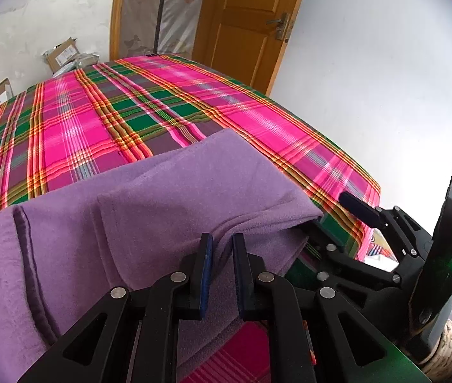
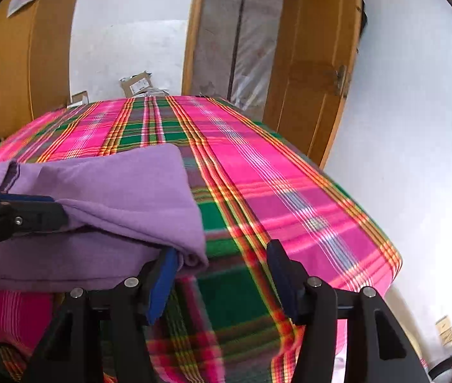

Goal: Fold clothes
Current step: 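Open the right gripper and withdraw it from the folded fleece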

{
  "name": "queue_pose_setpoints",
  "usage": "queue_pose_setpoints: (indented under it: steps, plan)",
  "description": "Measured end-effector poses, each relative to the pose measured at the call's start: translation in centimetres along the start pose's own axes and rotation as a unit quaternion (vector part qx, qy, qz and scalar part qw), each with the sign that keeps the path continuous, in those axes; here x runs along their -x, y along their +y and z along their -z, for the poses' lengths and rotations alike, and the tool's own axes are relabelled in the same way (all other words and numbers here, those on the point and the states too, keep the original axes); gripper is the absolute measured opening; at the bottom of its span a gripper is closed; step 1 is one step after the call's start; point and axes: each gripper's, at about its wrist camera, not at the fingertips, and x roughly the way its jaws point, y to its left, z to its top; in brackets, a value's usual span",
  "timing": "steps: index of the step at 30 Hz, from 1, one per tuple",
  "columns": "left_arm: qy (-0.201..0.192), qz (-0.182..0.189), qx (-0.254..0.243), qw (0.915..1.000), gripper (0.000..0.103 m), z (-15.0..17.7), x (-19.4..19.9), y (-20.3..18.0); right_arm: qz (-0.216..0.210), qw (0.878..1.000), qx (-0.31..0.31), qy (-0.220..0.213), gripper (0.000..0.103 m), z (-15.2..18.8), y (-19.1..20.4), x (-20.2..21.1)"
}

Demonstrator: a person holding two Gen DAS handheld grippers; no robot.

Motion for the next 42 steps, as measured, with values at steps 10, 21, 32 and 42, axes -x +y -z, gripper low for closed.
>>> queue_pose_setpoints:
  steps: [10, 21, 32, 42]
  plan:
    - [-0.008, 0.003, 0.008, 0.9999, 0.013, 0.0, 0.3, 0.2, -0.054, 0.998, 0.002, -0.009, 0.058, -0.3, 1.0, -0.4]
    - [0.002, 0.009, -0.005, 0.9999, 0.013, 0.5, 0.2, -0.4, -0.027, 0.998, 0.048, -0.032, 0.058, -0.2, -0.8, -0.5]
    - [0.022, 0.006, -0.006, 0.9997, 0.013, 1.9, -0.2, -0.2, -0.016, 0.987, 0.153, -0.046, 0.060, 0.1, 0.1, -0.3]
    - [0.018, 0.006, -0.003, 0.9998, 0.013, 3.2, 1.2, 0.3, 0.047, 0.978, 0.204, -0.018, 0.057, 0.7, -0.2, 0.7]
